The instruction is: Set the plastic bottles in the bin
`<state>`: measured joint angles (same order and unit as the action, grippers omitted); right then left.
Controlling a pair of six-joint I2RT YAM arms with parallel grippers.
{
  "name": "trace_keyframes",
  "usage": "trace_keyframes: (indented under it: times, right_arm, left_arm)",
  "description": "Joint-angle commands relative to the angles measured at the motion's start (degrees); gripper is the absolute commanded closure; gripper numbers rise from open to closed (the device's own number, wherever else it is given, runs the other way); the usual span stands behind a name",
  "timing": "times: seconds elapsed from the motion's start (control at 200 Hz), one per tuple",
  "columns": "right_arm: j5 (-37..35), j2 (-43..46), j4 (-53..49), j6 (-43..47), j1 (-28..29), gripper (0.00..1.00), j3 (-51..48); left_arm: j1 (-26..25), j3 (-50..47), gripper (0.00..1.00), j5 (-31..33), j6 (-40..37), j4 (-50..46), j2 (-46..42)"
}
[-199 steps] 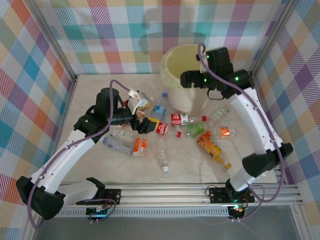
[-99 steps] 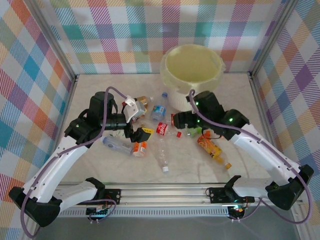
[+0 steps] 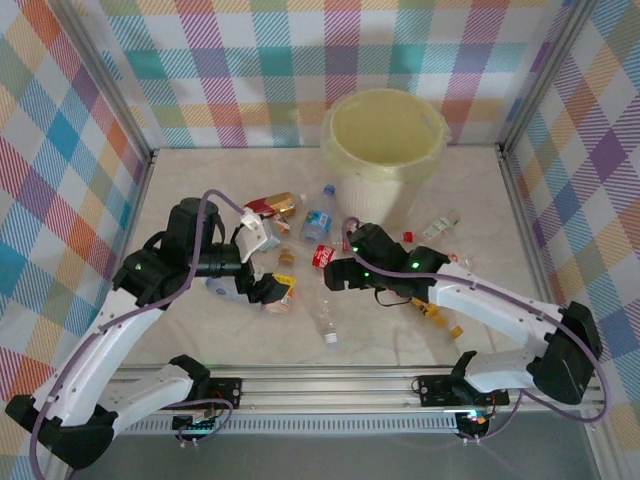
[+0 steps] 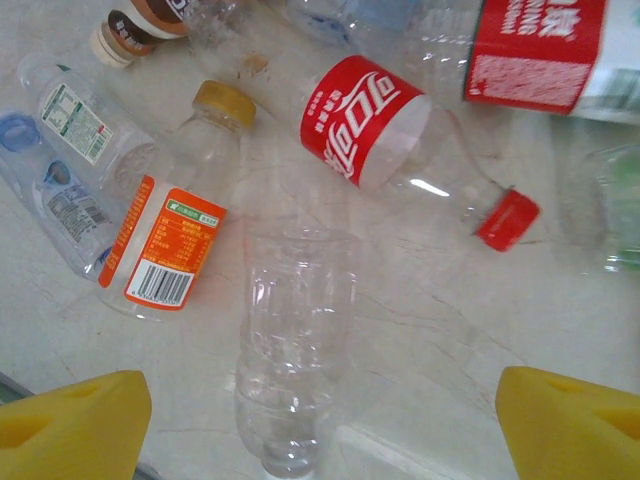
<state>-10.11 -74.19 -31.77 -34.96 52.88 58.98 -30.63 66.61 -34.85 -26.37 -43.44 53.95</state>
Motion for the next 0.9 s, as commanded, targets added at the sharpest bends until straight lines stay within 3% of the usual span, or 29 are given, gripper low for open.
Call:
trace_keyframes:
  times: [0.0, 0.265, 0.9]
  right_arm:
    - [-1.2, -3.4, 5.7, -3.9, 2.0, 0.10, -1.0]
    - [-2.7, -12.0, 9.1, -7.3, 3.9, 0.08, -0.9]
    - [-0.5, -23.8, 14.1, -9.6, 4.6, 0.09, -0.4]
  left_arm:
    - [-0.5, -3.1, 0.00, 0.6, 1.3, 0.0, -2.0]
    - [-0.5, -9.5, 0.00, 3.3, 3.4, 6.4, -4.8]
    - [-0.5, -10.2, 0.00, 3.1, 4.4, 7.2, -3.9]
